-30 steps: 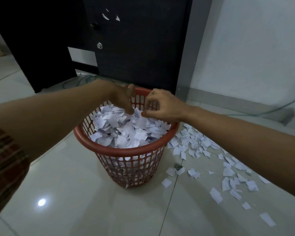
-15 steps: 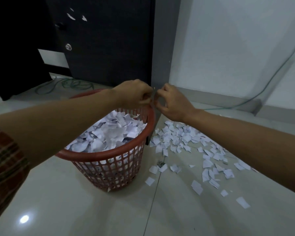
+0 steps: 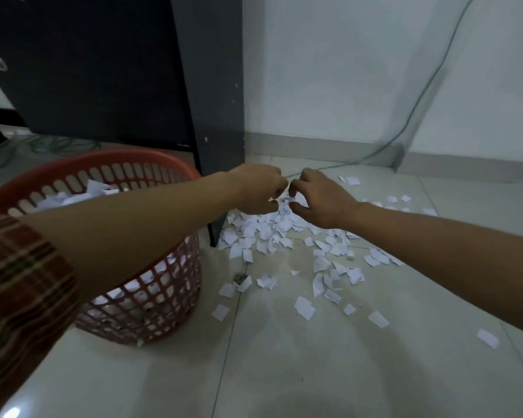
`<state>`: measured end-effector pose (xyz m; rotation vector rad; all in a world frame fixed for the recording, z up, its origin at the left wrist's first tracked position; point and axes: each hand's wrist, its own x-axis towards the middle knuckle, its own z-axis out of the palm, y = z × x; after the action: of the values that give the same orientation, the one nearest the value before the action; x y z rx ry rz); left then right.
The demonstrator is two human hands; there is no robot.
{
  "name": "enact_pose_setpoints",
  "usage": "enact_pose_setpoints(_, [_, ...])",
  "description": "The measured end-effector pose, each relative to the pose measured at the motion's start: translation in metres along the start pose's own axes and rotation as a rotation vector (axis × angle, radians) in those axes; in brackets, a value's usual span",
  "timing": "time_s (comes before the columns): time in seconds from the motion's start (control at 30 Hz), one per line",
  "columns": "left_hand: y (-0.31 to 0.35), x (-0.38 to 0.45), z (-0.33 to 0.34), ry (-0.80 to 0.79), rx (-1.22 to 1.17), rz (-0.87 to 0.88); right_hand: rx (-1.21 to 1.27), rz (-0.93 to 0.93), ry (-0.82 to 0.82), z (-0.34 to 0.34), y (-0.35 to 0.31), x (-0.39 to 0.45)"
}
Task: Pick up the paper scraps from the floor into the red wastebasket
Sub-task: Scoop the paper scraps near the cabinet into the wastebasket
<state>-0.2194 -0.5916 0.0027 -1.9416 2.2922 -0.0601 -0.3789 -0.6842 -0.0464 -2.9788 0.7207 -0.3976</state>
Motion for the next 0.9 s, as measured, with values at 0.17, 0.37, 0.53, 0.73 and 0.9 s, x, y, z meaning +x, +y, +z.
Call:
enact_pose_setpoints(0.17, [0.021, 0.036, 0.034, -0.148, 0.063, 0.062, -0.054, 0.091, -0.162, 0.022, 0.038, -0.031])
enact_pose_setpoints(0.37, [0.026, 0.074, 0.075, -0.250, 0.078, 0.015, -0.138, 0.173, -0.372, 0.054, 0.081, -0.060])
enact_pose_setpoints(0.53, [0.029, 0.104, 0.122, -0.288, -0.025, -0.078, -0.151, 0.241, -0.472, 0.081, 0.109, -0.071])
enact_pose_setpoints(0.73, [0.031, 0.120, 0.182, -0.359, -0.138, -0.257, -0.181, 0.280, -0.513, 0.110, 0.129, -0.071])
enact_pose_setpoints(0.9, [0.027, 0.134, 0.220, -0.310, -0.368, -0.427, -0.182, 0.361, -0.513, 0.133, 0.146, -0.071])
